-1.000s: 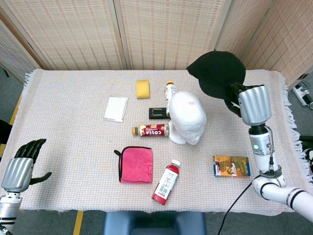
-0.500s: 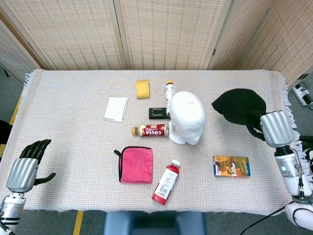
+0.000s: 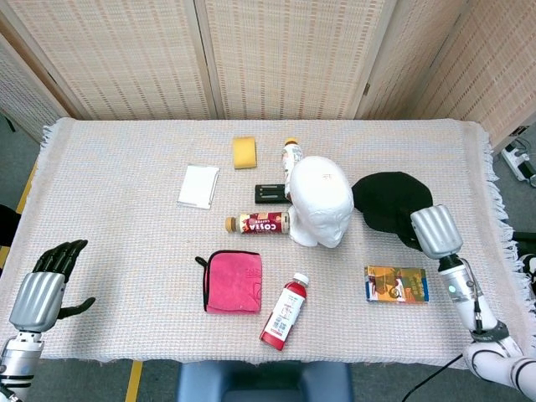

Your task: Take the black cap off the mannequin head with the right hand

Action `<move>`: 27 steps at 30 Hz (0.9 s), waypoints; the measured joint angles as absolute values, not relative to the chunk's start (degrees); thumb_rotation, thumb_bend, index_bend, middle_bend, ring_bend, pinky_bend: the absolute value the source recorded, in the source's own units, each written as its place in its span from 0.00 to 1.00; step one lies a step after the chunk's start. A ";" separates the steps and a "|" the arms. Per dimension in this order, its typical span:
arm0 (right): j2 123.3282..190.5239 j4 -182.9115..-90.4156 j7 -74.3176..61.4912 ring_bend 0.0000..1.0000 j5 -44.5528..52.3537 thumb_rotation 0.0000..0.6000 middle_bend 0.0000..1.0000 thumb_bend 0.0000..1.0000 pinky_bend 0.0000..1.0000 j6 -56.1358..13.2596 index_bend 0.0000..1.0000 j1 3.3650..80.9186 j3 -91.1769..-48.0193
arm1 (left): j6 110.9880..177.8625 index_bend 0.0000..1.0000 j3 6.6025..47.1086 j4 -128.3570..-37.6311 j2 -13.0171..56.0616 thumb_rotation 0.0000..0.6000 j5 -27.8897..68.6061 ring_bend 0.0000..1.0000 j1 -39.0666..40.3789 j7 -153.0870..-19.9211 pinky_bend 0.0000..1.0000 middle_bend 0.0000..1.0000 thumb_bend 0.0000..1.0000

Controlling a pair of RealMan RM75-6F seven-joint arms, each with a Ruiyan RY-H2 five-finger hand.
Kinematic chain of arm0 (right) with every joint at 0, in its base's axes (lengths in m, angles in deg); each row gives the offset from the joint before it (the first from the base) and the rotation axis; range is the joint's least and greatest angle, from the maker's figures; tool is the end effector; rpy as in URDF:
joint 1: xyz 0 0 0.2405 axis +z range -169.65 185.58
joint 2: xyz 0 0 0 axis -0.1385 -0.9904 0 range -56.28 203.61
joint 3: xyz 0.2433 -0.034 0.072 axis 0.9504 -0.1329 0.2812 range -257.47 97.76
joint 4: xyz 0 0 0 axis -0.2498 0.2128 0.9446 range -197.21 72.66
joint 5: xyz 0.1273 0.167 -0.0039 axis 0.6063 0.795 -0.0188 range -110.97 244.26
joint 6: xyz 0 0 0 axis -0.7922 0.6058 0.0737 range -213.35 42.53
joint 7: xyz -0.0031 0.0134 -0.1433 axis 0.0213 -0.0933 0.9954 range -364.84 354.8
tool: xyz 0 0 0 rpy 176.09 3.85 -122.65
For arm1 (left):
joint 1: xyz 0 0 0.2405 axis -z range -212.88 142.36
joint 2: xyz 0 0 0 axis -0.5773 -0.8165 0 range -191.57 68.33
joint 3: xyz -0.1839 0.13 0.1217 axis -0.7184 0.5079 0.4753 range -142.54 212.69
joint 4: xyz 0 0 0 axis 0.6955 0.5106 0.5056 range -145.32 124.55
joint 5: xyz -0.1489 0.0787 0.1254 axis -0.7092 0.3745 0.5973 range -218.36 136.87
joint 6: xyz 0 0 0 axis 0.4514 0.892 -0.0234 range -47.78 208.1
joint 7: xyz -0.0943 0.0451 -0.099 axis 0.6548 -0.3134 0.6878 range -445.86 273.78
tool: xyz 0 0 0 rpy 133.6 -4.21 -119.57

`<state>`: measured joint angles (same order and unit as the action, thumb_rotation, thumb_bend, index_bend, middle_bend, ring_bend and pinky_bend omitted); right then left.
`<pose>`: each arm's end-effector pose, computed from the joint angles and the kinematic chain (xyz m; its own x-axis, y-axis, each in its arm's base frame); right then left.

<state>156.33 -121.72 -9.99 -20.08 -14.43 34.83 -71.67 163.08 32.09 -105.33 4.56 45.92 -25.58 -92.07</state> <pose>-0.2956 -0.3351 0.0966 0.5333 0.0541 0.8442 -0.8118 -0.2476 0.5288 -0.2821 0.2047 0.1382 0.4208 0.0059 0.9071 0.9021 -0.1076 -0.4178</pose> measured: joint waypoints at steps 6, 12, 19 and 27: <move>158.00 -121.39 -7.46 0.16 -16.62 1.00 0.12 0.01 0.41 -20.73 0.00 36.11 -71.79 | 163.07 0.11 32.23 -104.97 4.37 1.00 45.55 0.12 -25.83 -91.69 0.19 0.15 0.14; 153.91 -129.95 -4.60 0.05 -14.24 0.98 0.02 0.00 0.29 -20.88 0.00 34.87 -71.68 | 163.02 0.11 32.25 -104.56 4.30 1.00 45.42 0.12 -25.92 -90.98 0.19 0.15 0.14; 145.23 -142.55 -2.04 0.17 -14.31 1.00 0.13 0.02 0.32 -13.11 0.01 29.54 -72.27 | 163.05 0.11 32.08 -104.35 4.31 1.00 45.47 0.12 -25.82 -90.49 0.19 0.15 0.14; 136.56 -154.51 -0.68 0.22 -18.12 1.00 0.24 0.12 0.37 0.04 0.15 19.05 -76.17 | 163.41 0.11 31.88 -104.27 4.48 1.00 45.46 0.12 -25.86 -90.52 0.19 0.15 0.14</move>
<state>136.56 -154.51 -0.68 -18.12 0.04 19.05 -76.17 163.41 31.88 -104.27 4.48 45.46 -25.86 -90.52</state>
